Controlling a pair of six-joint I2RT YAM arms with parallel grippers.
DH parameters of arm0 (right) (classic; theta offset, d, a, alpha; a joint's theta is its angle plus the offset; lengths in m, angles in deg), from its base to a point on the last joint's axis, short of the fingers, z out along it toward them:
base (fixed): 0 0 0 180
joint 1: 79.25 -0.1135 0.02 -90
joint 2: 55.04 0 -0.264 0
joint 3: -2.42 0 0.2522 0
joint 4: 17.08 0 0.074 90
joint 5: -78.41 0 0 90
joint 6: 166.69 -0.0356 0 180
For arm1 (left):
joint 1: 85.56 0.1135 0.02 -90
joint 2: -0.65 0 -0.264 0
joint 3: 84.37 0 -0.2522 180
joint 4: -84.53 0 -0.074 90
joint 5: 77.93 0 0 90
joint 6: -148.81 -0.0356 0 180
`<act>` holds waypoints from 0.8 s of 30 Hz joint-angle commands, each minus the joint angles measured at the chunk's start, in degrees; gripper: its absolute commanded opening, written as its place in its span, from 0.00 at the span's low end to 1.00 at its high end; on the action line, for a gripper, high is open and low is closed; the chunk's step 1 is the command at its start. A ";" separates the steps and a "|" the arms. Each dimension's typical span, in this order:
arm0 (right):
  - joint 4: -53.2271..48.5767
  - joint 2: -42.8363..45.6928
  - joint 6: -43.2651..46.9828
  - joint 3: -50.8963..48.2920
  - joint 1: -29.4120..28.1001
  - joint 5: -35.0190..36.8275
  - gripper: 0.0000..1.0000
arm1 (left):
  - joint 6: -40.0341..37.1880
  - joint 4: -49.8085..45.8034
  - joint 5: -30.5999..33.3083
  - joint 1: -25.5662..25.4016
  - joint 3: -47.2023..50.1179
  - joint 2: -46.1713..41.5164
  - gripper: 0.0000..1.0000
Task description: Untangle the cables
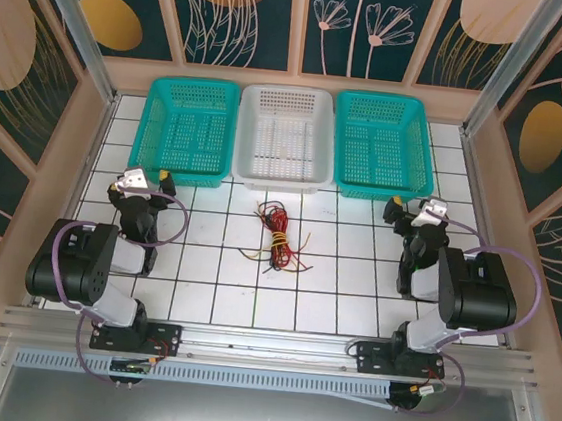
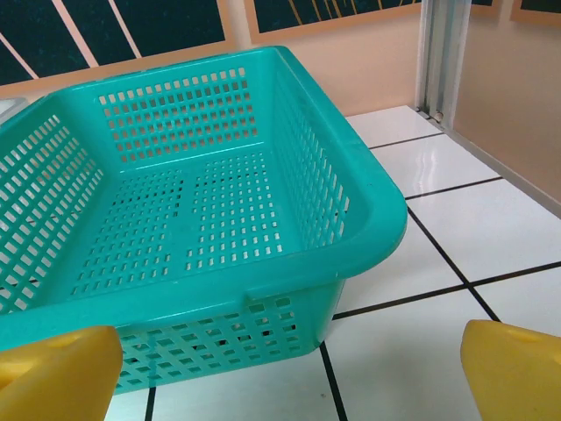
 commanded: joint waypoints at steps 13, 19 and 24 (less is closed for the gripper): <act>2.08 -0.26 1.33 1.03 0.17 -1.37 0.99 | -0.39 1.94 -0.90 0.20 -0.25 -0.44 0.99; 2.09 -0.25 1.34 1.04 0.21 -1.37 0.99 | -0.34 1.87 -0.90 0.27 -0.33 -0.41 0.99; 2.10 -0.28 1.33 1.01 0.13 -1.38 0.99 | -0.47 1.41 -0.81 0.27 -0.55 -0.40 0.99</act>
